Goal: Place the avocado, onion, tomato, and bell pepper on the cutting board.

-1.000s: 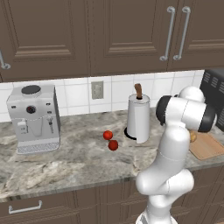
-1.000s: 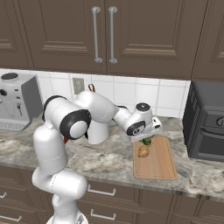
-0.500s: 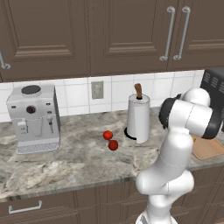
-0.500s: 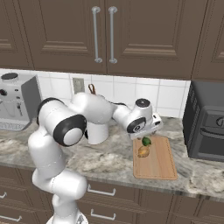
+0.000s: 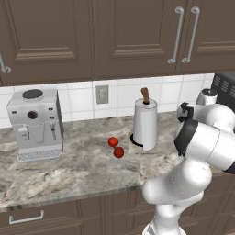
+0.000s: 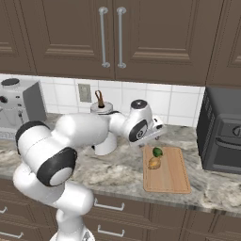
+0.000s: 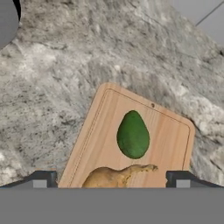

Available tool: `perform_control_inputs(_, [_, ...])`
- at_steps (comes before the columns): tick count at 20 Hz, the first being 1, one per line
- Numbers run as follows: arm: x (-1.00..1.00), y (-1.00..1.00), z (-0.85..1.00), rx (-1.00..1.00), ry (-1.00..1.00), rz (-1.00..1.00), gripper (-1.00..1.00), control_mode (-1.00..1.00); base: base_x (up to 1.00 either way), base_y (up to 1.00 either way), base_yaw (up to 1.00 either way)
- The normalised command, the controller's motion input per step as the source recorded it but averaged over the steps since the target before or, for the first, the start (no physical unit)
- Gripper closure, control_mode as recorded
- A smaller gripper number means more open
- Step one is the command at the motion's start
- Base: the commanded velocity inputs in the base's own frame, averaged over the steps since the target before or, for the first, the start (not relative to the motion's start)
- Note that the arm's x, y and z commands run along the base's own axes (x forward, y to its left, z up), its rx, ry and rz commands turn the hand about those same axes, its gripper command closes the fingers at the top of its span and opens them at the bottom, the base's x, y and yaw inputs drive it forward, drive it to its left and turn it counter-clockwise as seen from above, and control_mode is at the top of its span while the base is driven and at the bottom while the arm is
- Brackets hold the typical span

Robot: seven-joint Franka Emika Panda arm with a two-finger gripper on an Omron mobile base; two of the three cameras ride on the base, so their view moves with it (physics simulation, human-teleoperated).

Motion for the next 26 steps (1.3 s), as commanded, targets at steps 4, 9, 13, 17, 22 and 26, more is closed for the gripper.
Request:
perform_control_inputs(4, [-0.60, 0.33, 0.14, -0.04, 0.00, -0.09, -1.00, -1.00, 0.00, 0.00, 0.00])
perform_control_inputs(9, [-0.52, 0.37, 0.12, 0.00, 0.00, -0.15, -1.00, -1.00, 0.00, 0.00, 0.00])
perform_control_inputs(13, [-0.16, 0.65, 0.28, -0.02, 0.00, -0.14, -1.00, -1.00, 0.00, 0.00, 0.00])
perform_control_inputs(17, [-0.10, 0.77, 0.31, -0.05, 0.00, -0.10, -1.00, -1.00, 0.00, 0.00, 0.00])
perform_control_inputs(22, [-0.13, 0.68, 0.25, -0.02, 0.00, -0.08, -1.00, -1.00, 0.00, 0.00, 0.00])
perform_control_inputs(26, [-0.11, 0.64, 0.03, 0.00, 0.00, -0.07, -1.00, -1.00, 0.00, 0.00, 0.00])
